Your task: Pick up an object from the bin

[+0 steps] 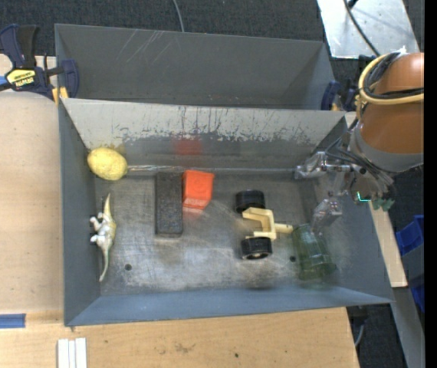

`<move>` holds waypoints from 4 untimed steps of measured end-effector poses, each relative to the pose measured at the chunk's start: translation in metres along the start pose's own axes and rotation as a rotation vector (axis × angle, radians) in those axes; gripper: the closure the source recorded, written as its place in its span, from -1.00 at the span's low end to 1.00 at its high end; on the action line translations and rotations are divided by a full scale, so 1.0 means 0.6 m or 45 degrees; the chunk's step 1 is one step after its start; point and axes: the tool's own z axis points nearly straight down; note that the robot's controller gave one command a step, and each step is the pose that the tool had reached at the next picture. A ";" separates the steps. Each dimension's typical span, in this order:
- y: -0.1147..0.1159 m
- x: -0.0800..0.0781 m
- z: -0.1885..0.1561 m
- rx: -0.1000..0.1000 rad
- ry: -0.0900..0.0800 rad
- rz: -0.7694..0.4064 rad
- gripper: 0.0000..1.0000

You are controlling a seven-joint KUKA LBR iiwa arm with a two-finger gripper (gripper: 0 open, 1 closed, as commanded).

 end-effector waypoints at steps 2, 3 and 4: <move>0.055 0.036 0.121 0.000 -0.002 -0.221 -1.00; 0.099 0.027 0.162 0.008 -0.019 -0.091 -1.00; 0.114 0.012 0.200 -0.002 -0.014 0.192 1.00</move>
Offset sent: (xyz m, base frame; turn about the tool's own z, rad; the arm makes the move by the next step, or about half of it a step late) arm -0.0269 0.0523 -0.1137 -0.0725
